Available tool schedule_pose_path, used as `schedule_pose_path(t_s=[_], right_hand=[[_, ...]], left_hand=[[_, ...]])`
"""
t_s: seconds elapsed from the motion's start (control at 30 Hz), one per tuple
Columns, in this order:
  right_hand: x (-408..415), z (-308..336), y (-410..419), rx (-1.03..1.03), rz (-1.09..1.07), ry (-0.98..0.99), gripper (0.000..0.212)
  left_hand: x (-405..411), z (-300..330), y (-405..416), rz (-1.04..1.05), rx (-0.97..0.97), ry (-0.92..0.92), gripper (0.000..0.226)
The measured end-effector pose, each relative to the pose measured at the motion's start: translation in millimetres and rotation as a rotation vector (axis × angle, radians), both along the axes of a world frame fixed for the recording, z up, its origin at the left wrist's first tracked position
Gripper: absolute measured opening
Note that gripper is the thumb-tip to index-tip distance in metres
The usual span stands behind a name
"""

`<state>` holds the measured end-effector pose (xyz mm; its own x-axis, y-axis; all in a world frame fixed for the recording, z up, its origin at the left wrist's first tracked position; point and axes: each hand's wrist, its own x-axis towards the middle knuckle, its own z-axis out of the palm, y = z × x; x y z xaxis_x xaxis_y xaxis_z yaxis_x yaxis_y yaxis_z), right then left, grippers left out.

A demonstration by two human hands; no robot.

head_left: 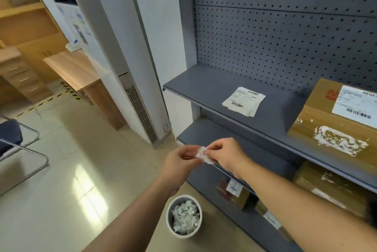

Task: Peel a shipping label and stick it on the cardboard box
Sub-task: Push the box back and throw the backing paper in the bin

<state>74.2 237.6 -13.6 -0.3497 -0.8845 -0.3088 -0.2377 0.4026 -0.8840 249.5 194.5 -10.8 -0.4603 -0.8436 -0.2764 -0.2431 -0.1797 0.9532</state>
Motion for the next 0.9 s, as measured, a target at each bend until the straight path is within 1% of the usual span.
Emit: schedule_pose_path(t_s=[0.07, 0.13, 0.2, 0.3, 0.4, 0.43, 0.53, 0.6, 0.73, 0.77, 0.83, 0.9], right_hand=[[12, -7, -2, 0.051, -0.053, -0.095, 0.008], [24, -14, -5, 0.080, -0.098, -0.178, 0.008], [36, -23, -11, 0.114, -0.138, -0.232, 0.008], [53, -42, -20, 0.155, -0.212, -0.358, 0.009], [73, -62, -27, 0.190, -0.236, -0.494, 0.006], [81, -70, -30, 0.204, -0.242, -0.518, 0.005], [100, -93, -38, 0.247, -0.244, -0.564, 0.005], [109, -107, -43, 0.274, -0.243, -0.596, 0.006], [119, -136, -53, 0.311, -0.251, -0.630, 0.006], [122, -147, -54, 0.321, -0.259, -0.643, 0.009], [125, -167, -57, 0.333, -0.276, -0.647, 0.015], [128, -187, -59, 0.357, -0.270, -0.613, 0.014]], left_hand=[[6, -7, 2, 0.038, -0.048, -0.067, 0.026], [10, -14, 2, 0.082, -0.119, -0.142, 0.016], [18, -23, 1, 0.093, -0.152, -0.179, 0.007], [33, -40, -7, 0.061, -0.137, -0.221, 0.007], [53, -59, -18, 0.070, -0.072, -0.226, 0.002], [60, -66, -21, 0.072, -0.047, -0.227, 0.006], [76, -87, -29, 0.063, 0.000, -0.261, 0.025], [84, -102, -36, 0.053, -0.019, -0.288, 0.032], [93, -137, -51, -0.014, -0.042, -0.358, 0.015], [95, -148, -55, -0.032, -0.042, -0.374, 0.012], [96, -166, -60, -0.044, -0.056, -0.414, 0.010], [97, -188, -65, -0.032, -0.052, -0.460, 0.006]])
